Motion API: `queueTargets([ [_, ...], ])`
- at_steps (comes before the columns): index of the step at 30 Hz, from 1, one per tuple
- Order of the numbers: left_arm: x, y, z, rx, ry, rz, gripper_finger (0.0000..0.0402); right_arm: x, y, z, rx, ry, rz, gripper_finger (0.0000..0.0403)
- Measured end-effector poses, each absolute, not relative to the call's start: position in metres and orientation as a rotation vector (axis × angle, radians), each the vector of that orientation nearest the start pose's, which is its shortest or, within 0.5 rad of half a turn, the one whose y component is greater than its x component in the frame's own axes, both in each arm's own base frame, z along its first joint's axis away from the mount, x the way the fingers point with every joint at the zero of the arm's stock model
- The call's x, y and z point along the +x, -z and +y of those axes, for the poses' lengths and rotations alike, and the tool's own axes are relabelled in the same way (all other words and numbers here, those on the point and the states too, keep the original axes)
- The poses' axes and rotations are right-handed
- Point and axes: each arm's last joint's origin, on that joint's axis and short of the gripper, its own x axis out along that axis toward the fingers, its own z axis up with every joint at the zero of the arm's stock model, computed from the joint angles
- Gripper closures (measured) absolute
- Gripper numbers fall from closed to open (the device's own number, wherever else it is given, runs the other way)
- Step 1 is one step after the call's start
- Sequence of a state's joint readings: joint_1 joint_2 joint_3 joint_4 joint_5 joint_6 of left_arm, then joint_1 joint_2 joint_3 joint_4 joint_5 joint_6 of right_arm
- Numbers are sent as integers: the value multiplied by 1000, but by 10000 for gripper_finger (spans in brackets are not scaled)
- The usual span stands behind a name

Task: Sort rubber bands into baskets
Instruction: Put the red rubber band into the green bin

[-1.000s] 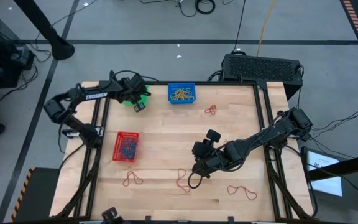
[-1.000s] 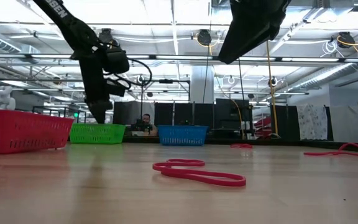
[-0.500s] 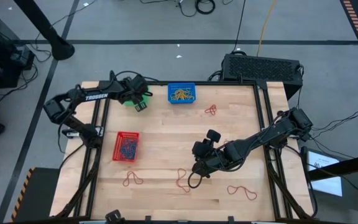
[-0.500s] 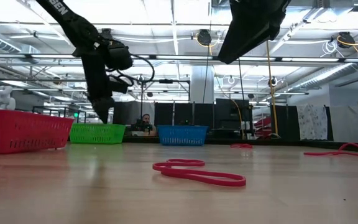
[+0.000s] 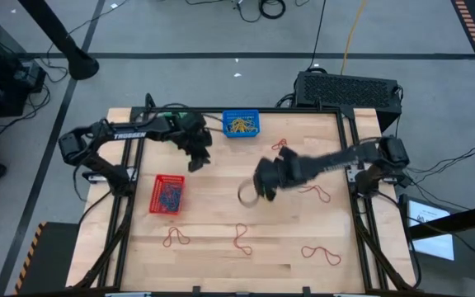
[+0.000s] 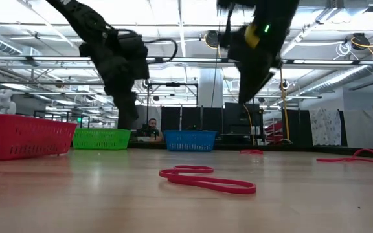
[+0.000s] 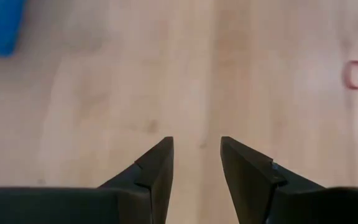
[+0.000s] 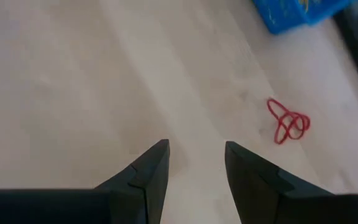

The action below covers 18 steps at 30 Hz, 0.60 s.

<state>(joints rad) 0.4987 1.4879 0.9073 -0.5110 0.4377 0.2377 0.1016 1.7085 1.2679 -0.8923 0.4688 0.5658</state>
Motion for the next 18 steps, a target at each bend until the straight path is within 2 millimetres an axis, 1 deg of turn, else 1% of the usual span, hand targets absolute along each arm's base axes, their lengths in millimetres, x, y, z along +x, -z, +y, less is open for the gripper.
queueTargets([
  [3, 258, -209, 101, -230, 114, 939, 263, 324, -207, -24, 183, 637, 1176, 255],
  [5, 258, -220, 84, -180, 148, 914, 263, 319, -195, -51, 221, 634, 1187, 255],
  [8, 249, -240, 64, -107, 152, 845, 263, 310, -178, -81, 270, 641, 1167, 255],
  [10, 240, -249, 55, -38, 113, 778, 263, 303, -168, -96, 272, 663, 1149, 255],
  [13, 222, -250, 49, 18, 45, 677, 263, 294, -158, -113, 255, 700, 1126, 255],
  [16, 212, -249, 47, 55, 29, 532, 263, 286, -151, -122, 233, 737, 1133, 255],
  [18, 210, -247, 46, 77, 22, 447, 263, 281, -148, -127, 240, 750, 1141, 255],
])
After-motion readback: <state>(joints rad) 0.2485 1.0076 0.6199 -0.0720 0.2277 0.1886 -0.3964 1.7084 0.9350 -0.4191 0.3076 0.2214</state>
